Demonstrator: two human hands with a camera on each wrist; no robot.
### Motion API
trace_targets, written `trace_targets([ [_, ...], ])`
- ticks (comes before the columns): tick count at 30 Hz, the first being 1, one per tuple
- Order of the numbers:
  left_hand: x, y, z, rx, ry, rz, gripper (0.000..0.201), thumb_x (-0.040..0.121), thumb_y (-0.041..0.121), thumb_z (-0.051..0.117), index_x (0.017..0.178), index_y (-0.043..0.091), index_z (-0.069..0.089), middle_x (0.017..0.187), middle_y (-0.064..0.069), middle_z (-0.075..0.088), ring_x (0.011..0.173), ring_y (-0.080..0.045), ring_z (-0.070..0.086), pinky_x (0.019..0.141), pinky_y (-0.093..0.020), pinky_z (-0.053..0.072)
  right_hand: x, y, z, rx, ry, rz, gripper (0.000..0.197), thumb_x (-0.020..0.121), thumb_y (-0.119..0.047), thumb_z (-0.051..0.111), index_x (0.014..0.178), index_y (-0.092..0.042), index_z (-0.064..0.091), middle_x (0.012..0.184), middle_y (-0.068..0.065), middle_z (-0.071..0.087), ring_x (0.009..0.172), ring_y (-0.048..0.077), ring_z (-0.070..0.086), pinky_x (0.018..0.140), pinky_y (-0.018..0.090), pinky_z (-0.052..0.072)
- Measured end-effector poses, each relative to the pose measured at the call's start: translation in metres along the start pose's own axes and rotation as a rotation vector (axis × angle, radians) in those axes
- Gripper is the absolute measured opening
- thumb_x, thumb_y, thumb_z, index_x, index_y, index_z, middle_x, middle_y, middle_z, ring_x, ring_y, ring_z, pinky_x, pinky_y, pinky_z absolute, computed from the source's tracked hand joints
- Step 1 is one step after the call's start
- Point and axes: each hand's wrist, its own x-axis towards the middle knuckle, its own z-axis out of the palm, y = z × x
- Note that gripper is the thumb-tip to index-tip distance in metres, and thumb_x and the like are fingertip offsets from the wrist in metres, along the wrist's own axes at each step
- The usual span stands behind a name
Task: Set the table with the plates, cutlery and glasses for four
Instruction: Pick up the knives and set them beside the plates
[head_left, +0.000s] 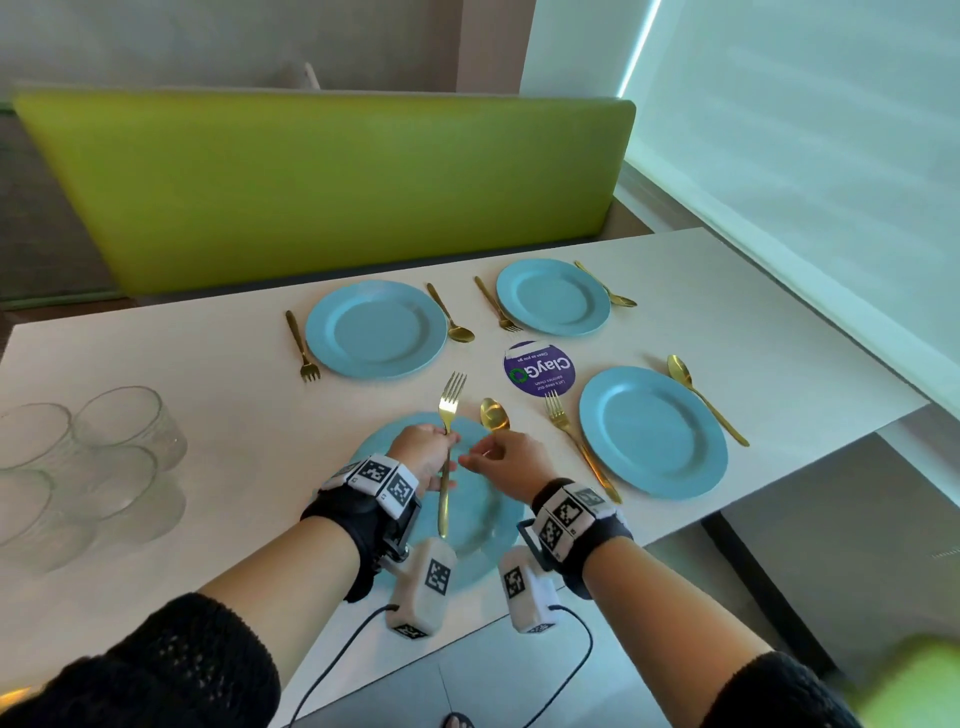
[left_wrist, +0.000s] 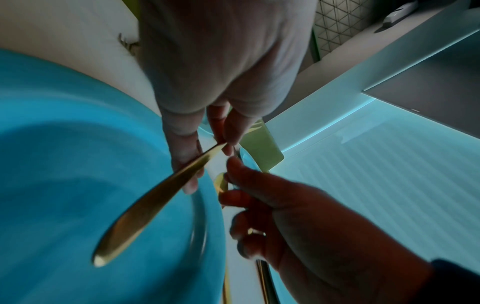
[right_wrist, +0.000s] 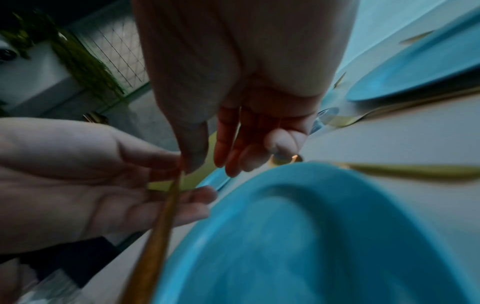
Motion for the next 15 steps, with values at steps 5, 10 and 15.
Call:
trace_targets([
  [5, -0.023, -0.021, -0.049, -0.022, -0.035, 0.007, 0.010, 0.097, 0.012, 0.046, 0.103, 0.008, 0.052, 0.077, -0.007, 0.050, 0.069, -0.021, 0.054, 0.058, -0.039, 0.051, -0.038, -0.047, 0.057, 0.049, -0.006, -0.017, 0.009, 0.084, -0.027, 0.065, 0.081, -0.019, 0.068, 0.088, 0.009, 0.071, 0.068, 0.015, 0.058, 0.076, 0.032, 0.055],
  [10, -0.049, -0.038, -0.090, -0.008, -0.073, 0.012, 0.019, 0.096, 0.010, 0.046, 0.078, 0.011, 0.052, 0.065, -0.007, 0.047, 0.056, -0.020, 0.050, 0.051, -0.031, 0.049, -0.063, -0.073, 0.100, 0.114, 0.053, 0.045, 0.026, 0.083, -0.023, 0.065, 0.060, -0.030, 0.055, 0.089, 0.010, 0.073, 0.053, 0.010, 0.054, 0.061, 0.022, 0.049],
  [15, -0.059, -0.052, -0.132, 0.079, 0.002, 0.020, 0.012, 0.092, 0.018, 0.052, 0.094, 0.007, 0.055, 0.077, -0.007, 0.052, 0.082, -0.026, 0.053, 0.070, -0.033, 0.047, -0.080, -0.084, 0.125, 0.052, 0.068, 0.119, 0.024, 0.083, -0.026, 0.067, 0.061, -0.025, 0.056, 0.093, 0.010, 0.071, 0.080, 0.019, 0.059, 0.085, 0.033, 0.053],
])
